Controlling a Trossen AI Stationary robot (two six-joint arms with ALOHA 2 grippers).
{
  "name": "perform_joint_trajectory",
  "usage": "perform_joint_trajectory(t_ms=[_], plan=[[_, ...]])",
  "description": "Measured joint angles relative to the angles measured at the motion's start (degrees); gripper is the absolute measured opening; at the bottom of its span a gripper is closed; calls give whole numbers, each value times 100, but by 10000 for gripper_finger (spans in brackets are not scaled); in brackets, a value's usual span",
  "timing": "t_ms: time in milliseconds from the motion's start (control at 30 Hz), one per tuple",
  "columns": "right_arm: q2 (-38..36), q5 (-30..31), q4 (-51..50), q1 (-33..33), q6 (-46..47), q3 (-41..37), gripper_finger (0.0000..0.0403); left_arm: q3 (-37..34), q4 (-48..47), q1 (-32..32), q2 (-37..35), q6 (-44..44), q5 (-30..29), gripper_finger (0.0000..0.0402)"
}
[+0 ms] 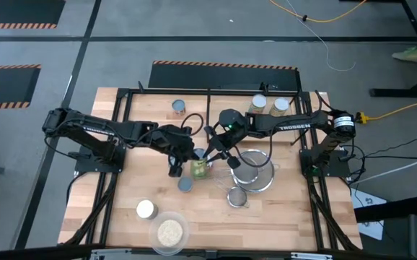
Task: Pick and place cans onto a shelf
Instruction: Put the canned pears on the shelf
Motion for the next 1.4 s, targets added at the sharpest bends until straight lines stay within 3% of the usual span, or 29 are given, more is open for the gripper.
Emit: perform_joint_trajectory(t_ms=[467, 933, 1400], plan=[[0, 312, -32, 9, 163, 0, 97, -2, 20, 16, 0, 9, -50, 0], [0, 619, -119, 14, 168, -2, 8, -2, 69, 19, -7, 15, -93, 1], [-61, 623, -130, 9, 162, -6, 2, -2, 30, 16, -9, 13, -98, 1]])
